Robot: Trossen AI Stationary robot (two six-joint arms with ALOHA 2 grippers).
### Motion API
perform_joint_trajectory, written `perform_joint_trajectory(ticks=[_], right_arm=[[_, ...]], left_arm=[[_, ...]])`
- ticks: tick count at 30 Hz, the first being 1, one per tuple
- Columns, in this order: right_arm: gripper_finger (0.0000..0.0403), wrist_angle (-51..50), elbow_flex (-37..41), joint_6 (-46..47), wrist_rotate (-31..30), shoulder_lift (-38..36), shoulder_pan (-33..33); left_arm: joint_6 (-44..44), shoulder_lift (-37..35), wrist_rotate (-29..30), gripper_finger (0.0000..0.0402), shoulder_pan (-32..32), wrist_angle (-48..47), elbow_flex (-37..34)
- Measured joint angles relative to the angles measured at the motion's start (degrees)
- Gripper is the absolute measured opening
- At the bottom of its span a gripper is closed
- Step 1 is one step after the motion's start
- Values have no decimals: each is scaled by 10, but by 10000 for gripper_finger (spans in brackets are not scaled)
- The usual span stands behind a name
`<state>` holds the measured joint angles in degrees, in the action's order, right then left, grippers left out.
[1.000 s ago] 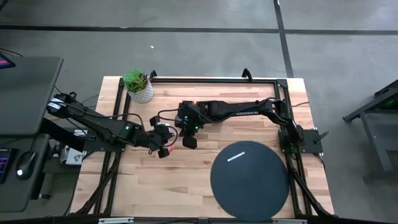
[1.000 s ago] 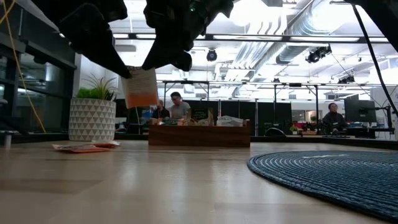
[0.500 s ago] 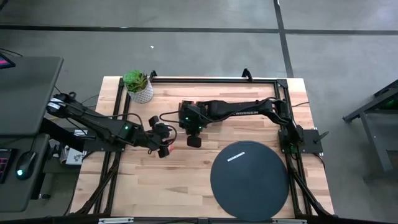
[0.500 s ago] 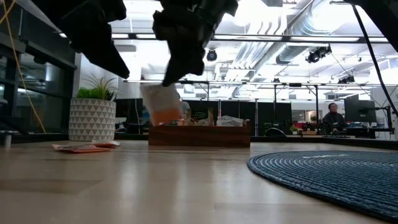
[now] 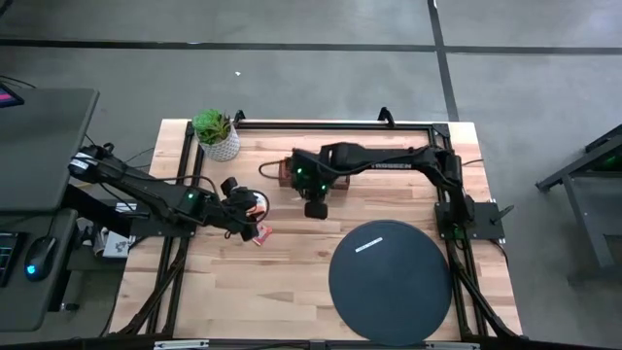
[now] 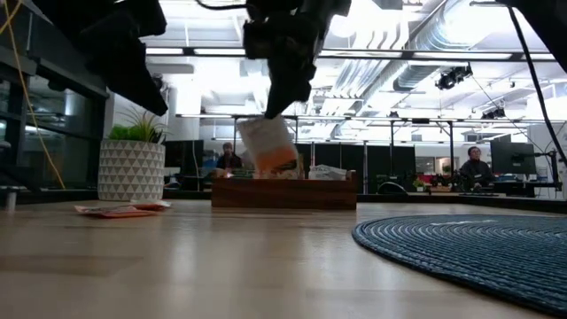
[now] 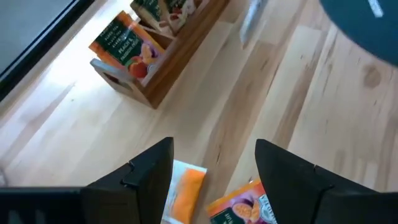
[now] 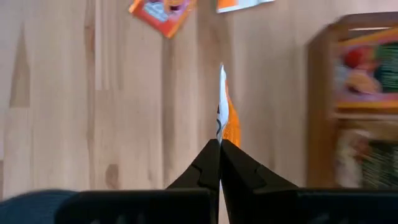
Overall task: Pick & Place Tea
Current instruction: Put the white orange tea sachet into the right section of the wooden organizer
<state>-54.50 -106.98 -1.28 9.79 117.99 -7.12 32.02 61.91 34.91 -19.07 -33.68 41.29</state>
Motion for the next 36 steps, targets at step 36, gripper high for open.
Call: perform_joint_trajectory(ticks=[36], right_arm=[[0,226,376,-76,-4,-224,-163]], left_arm=[[93,-30,22,223,0,-3,-39]])
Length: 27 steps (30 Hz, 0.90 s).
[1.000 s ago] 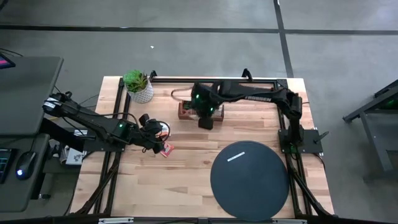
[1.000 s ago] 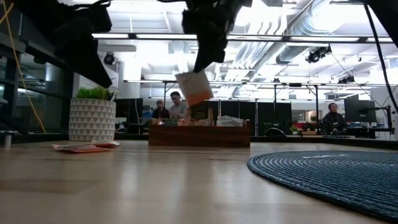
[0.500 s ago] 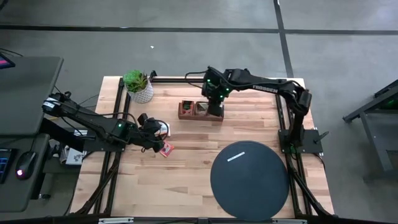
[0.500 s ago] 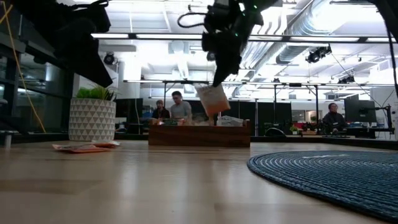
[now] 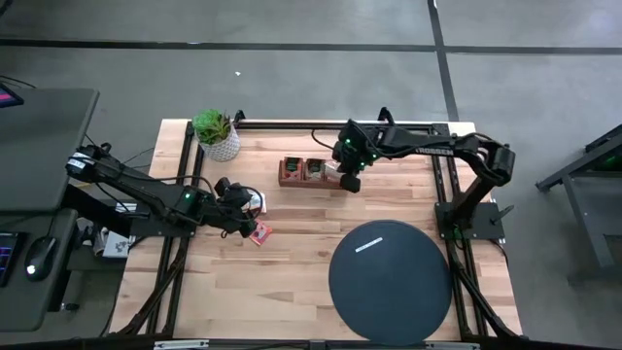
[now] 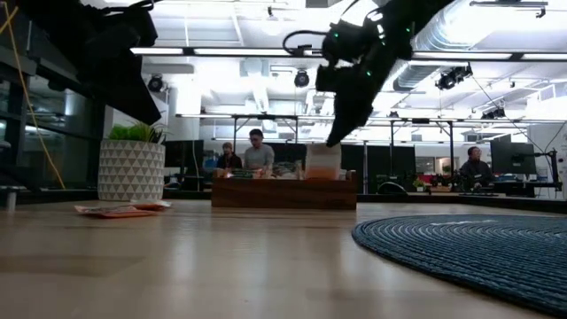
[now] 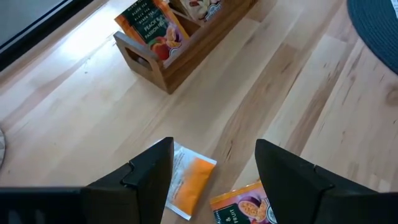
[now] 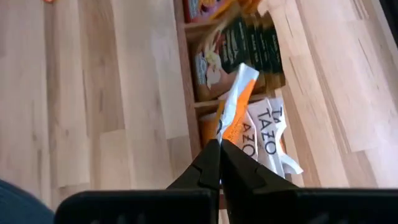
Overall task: Pick & Place Tea
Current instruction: Put the white orange tea sachet into the right section of the wooden organizer
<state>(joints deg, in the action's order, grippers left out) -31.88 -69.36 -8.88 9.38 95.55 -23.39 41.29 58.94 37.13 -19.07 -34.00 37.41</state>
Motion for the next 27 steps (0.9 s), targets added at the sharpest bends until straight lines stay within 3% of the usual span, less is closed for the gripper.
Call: perform_joint_trajectory(ticks=[7,22,27], right_arm=[[0,37,45,-17,-32,-4,-4],[0,66,46,-58,-47,-4,-30],[0,66,46,-78,-100,-4,-16]], left_arm=[[17,0,0,223,0,1,0],[28,0,-4,223,0,0,0],[28,0,-4,223,0,0,0]])
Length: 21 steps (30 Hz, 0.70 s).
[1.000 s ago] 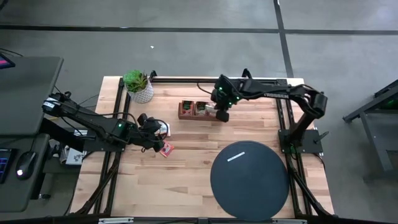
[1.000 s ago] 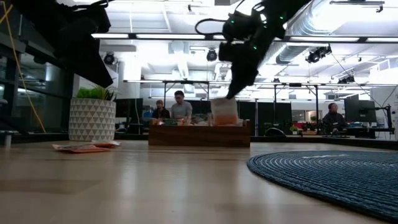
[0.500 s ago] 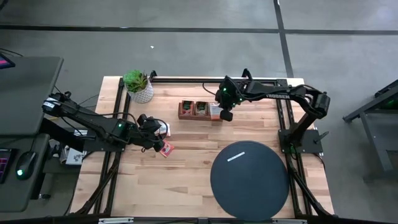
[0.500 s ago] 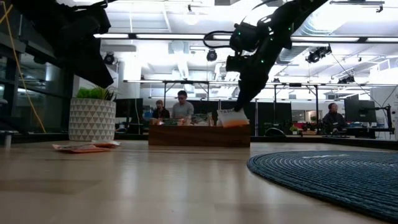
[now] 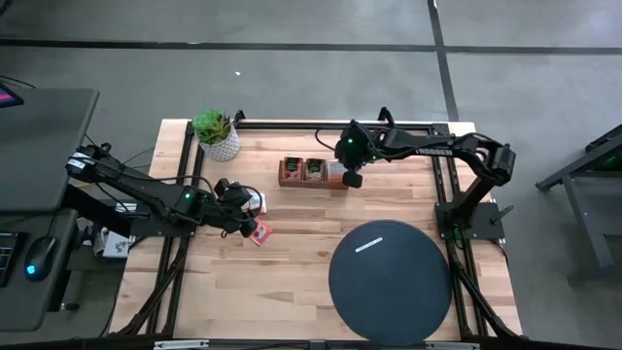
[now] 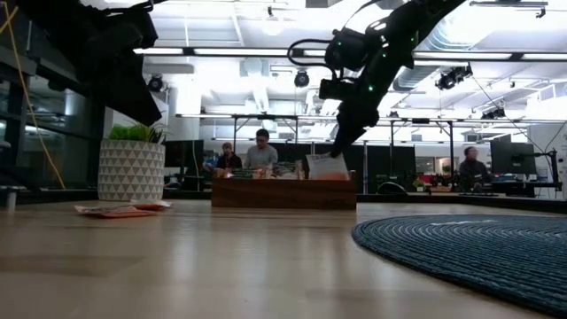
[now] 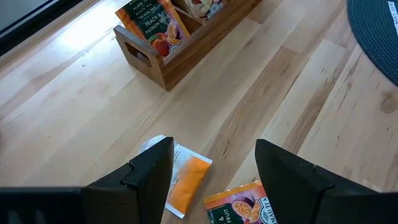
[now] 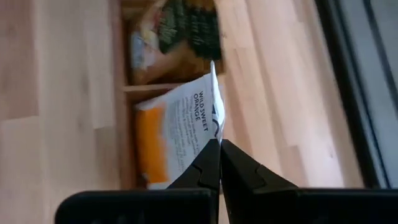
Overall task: Pick & Place Tea
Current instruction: Put the white orange tea sachet into the right section of the wooden organizer
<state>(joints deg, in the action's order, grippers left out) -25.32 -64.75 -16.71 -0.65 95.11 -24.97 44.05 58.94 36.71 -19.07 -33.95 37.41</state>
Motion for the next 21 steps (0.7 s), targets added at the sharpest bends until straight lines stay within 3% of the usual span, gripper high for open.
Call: perform_joint_trajectory(ticks=[10,21], right_arm=[[0,-1,0,27,36,0,26],[0,-14,0,53,-9,0,48]], left_arm=[[0,0,0,223,0,0,0],[0,0,0,223,0,0,0]])
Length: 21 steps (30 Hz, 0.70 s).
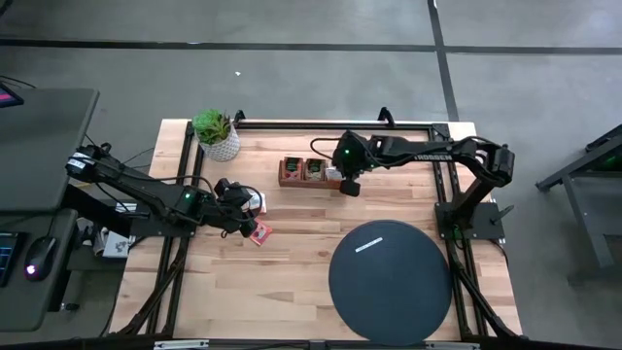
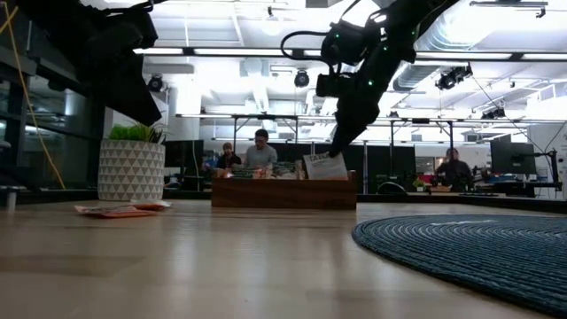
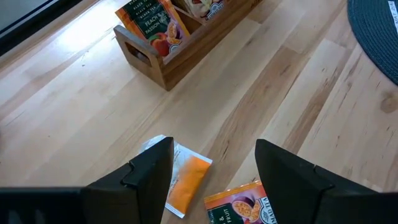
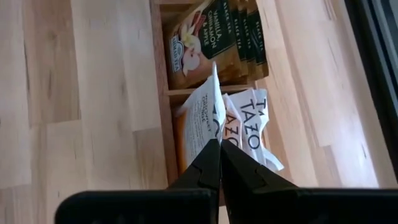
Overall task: Pick & Place Tea
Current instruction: Put the white orange tea sachet into the right section of the wooden organizer
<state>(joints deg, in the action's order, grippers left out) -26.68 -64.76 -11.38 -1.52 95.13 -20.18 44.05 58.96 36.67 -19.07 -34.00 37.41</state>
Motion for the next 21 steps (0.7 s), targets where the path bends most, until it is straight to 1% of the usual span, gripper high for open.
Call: perform_joint_trajectory(ticks=[7,10,13,21], right_arm=[[2,-9,-1,15,7,0,-2],[12,-10,-1,23,0,0,-2],[32,-13,-1,30,-20,0,-2],[112,-13,-1,25,-15,-1,-2]], left_arm=[[0,0,0,223,0,0,0],[0,0,0,223,0,-1,0],[0,0,0,223,0,-2,0],[4,0,0,223,0,-15,0]])
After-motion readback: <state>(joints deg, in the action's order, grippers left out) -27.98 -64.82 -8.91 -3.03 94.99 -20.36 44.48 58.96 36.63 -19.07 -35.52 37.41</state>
